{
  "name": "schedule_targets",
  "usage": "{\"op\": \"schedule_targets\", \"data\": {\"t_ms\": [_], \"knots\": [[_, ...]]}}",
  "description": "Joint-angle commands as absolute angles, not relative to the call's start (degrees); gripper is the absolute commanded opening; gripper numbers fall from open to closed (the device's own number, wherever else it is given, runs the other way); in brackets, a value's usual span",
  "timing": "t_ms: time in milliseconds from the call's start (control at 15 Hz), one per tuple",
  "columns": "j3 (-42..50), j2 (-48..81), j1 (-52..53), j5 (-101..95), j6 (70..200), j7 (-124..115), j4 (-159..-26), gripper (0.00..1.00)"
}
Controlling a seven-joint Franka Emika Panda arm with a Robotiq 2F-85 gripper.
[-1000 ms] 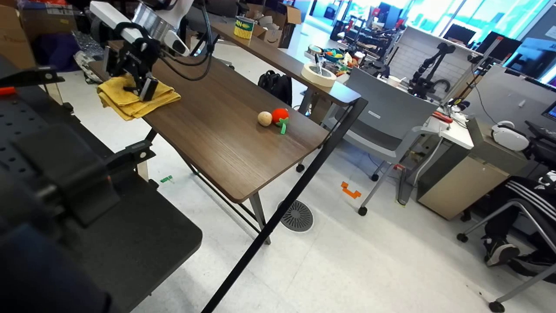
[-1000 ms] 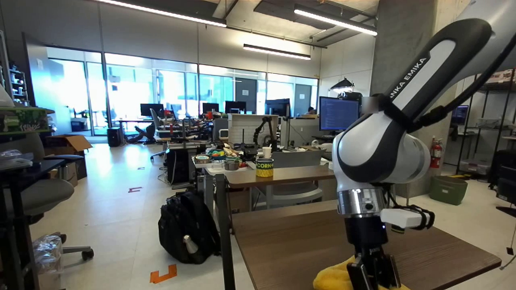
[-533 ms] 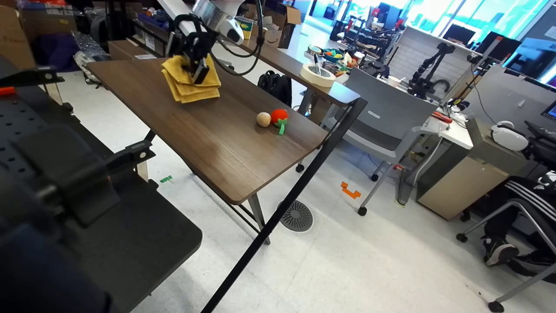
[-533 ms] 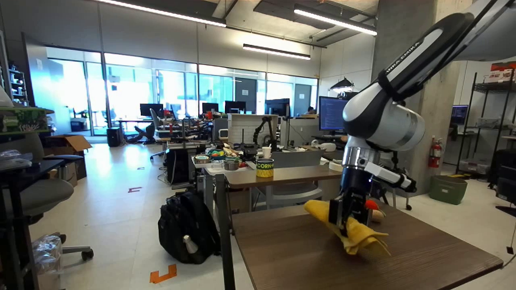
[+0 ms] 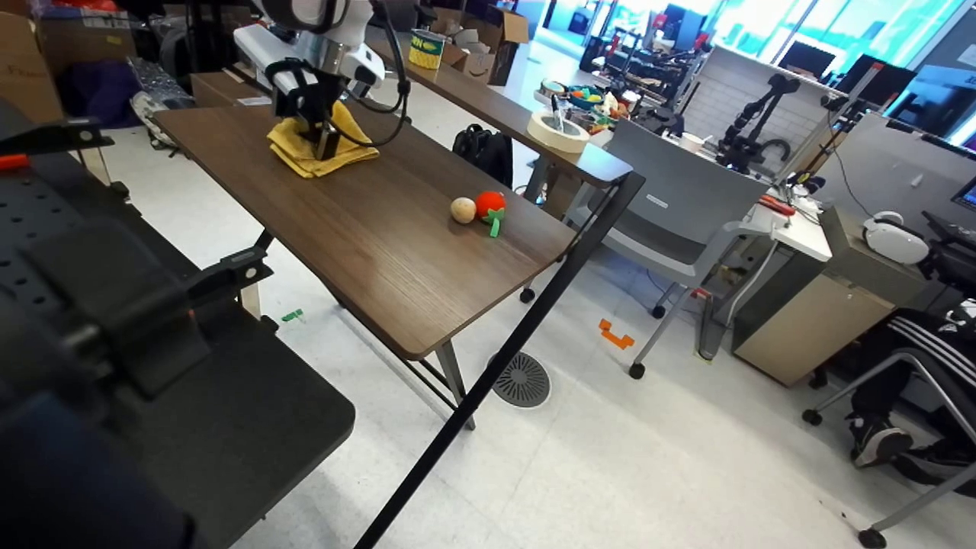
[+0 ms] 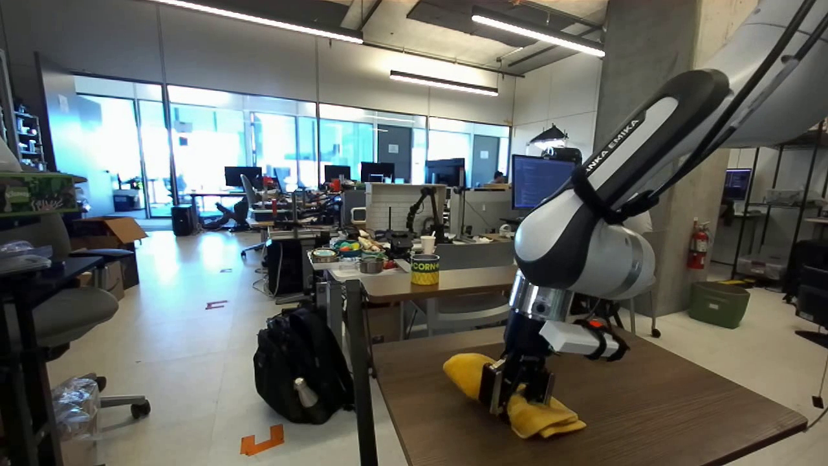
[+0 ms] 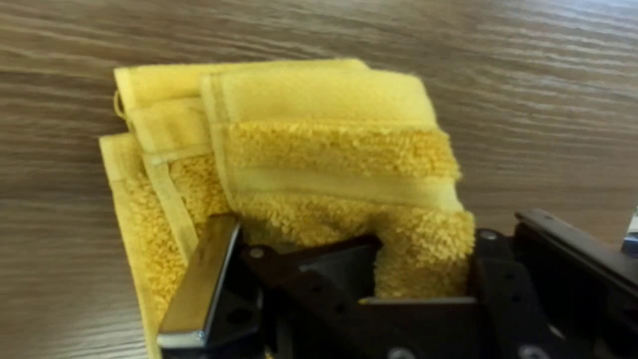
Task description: Use the towel to wipe the table
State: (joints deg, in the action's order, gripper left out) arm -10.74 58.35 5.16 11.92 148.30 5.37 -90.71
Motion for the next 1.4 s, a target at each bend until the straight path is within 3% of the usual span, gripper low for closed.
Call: {"op": "schedule_targets", "data": {"t_ms": [0,267,533,1000,1333], "knots": [[-11.44,58.65,6.82,9.82,150.14,4.64,-90.52,0.41],[-13.02,53.92,4.21,9.86,147.63,6.98,-93.35,0.69],[-6.90,47.96,6.14,5.88,148.46,3.41,-96.78,0.98],[9.67,52.42,11.86,-3.16,151.14,-14.45,-93.64,1.00],[12.59,57.60,9.68,-0.37,151.15,-23.96,-90.43,1.00]]}}
